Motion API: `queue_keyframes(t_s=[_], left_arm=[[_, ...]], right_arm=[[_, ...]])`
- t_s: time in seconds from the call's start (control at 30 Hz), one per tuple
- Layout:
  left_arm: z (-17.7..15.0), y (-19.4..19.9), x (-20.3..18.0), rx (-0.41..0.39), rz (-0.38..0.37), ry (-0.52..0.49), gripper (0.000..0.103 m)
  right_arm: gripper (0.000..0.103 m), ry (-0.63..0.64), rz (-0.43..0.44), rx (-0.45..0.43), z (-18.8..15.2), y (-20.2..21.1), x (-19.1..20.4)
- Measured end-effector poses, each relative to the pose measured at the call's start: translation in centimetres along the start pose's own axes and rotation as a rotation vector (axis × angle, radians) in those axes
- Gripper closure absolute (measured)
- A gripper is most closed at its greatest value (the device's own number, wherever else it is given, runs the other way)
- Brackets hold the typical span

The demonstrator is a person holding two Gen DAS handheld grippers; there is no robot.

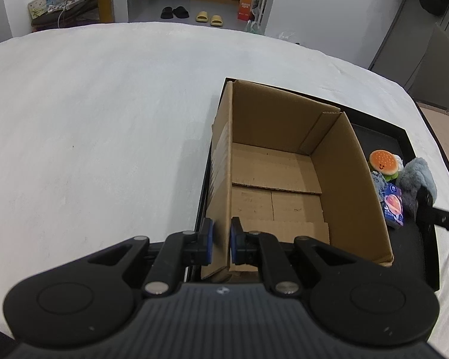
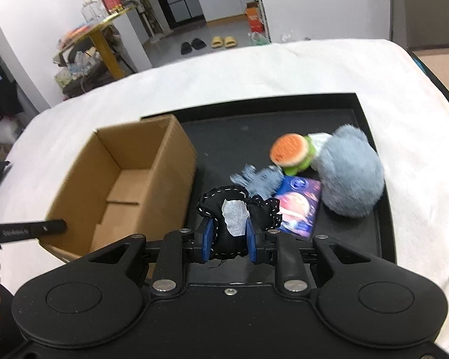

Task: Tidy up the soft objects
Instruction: 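Carry the bracelet with the right tool over the box and release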

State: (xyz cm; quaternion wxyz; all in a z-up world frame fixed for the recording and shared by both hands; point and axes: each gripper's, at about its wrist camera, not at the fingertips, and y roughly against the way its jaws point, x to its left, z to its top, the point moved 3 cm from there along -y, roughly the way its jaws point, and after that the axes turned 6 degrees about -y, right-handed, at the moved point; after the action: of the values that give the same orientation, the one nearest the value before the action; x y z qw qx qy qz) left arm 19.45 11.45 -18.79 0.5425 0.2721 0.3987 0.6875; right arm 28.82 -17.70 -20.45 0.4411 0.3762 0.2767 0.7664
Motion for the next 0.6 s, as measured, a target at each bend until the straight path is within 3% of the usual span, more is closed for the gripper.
queue_keyframes(t_s=[0.27, 0.6], left_arm=[[1.1, -1.3, 0.3, 0.032, 0.015, 0.018, 0.093], [2.0, -2.3, -0.5, -0.017, 0.032, -0.021, 0.093]], right_arm=[[0.08, 0.053, 0.041, -0.04, 1.3, 0.3, 3.0], [0.08, 0.112, 0.067, -0.07, 2.7, 0.2, 6.1]])
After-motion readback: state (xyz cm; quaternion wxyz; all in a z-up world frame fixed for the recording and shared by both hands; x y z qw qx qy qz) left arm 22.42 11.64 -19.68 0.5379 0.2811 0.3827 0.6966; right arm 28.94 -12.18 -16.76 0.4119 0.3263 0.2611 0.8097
